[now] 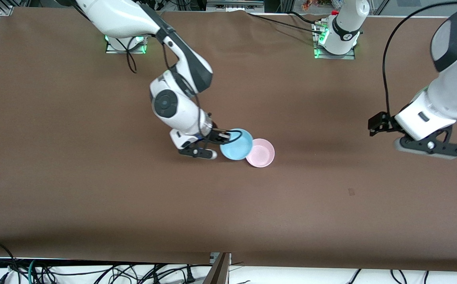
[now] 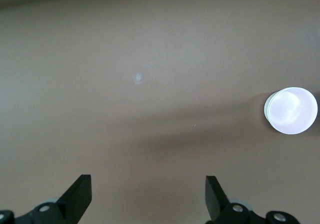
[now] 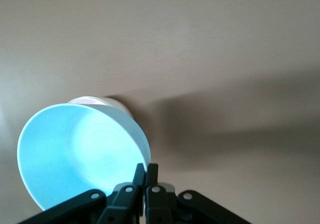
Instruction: Stack pink and blue bowls on white bowl
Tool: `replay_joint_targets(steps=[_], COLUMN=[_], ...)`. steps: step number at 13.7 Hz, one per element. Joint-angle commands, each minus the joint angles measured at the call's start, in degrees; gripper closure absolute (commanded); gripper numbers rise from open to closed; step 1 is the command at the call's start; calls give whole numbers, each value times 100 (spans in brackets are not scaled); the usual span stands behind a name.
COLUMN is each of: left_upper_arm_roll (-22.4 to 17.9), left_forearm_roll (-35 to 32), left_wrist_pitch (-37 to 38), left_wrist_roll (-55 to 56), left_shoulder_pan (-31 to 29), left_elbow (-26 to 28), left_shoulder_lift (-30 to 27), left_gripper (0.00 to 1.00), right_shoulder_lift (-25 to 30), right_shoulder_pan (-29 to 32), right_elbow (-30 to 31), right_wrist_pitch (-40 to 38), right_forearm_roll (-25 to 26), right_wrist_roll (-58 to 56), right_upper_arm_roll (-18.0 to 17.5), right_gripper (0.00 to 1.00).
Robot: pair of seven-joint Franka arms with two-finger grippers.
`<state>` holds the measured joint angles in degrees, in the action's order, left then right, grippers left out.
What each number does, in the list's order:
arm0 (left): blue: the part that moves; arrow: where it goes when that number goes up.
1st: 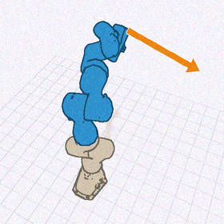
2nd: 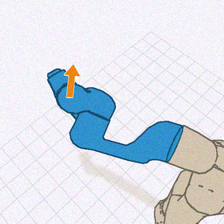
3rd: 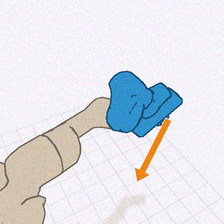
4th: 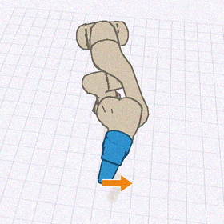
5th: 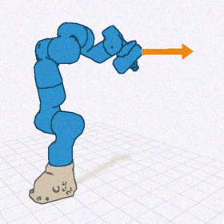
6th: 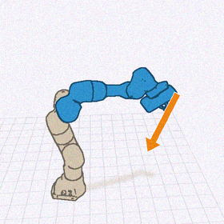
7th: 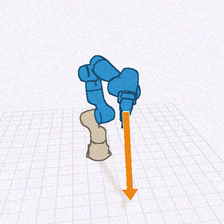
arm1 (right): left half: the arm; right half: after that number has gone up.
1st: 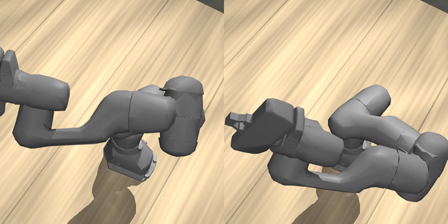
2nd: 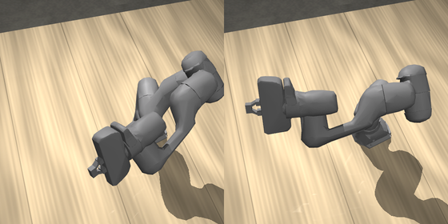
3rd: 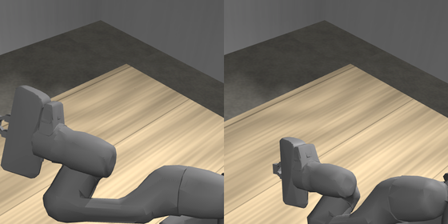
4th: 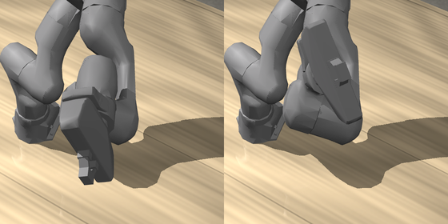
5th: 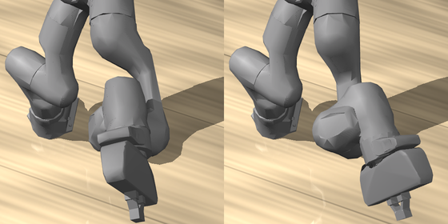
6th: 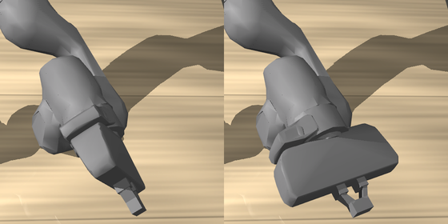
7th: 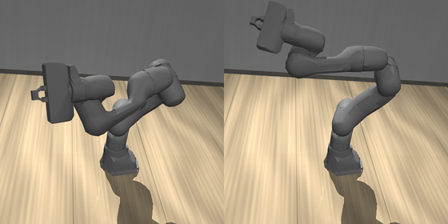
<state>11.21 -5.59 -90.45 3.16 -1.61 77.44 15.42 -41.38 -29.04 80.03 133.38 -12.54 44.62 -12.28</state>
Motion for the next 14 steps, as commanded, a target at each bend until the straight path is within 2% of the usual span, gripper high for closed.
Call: replay_joint_targets(steps=[1, 3, 5, 7, 9, 11, 13, 14], left_upper_arm_roll=[-22, -22, -110, -215, -225, -381, -768, -770], left_forearm_roll=[-65, -82, -21, 5, 5, 40, 294, 374], left_wrist_pitch=[115, 246, 291, 90, -646, -974, -957, -957], left_wrist_roll=[316, 325, 290, 255, 237, 255, 211, 150], left_shoulder_pan=[-182, -182, -138, -16, -6, 46, 239, 170], left_elbow=[79, 79, 296, 893, 1867, 2511, 2531, 2496], left_shoulder_lift=[-101, -153, -520, -1030, -1723, -2173, -2167, -2123], left_gripper=[0, 0, 0, 0, 0, 0, 0, 0], right_shoulder_lift=[-677, -792, -950, -1143, -1161, -1161, -1161, -1153], right_shoulder_pan=[-320, -418, -427, -514, -523, -541, -550, -550], right_elbow=[-769, -849, -1032, -1279, -1280, -1245, -1175, -1166], right_wrist_pitch=[363, 409, 452, 470, 435, 409, 400, 356], right_forearm_roll=[-38, 6, 23, 32, 50, 312, 349, 357], right_wrist_roll=[581, 591, 591, 609, 600, 600, 591, 591], right_upper_arm_roll=[6, 24, 33, 41, 42, 42, 42, 42], right_gripper=[100, 100, 100, 100, 100, 100, 100, 100])
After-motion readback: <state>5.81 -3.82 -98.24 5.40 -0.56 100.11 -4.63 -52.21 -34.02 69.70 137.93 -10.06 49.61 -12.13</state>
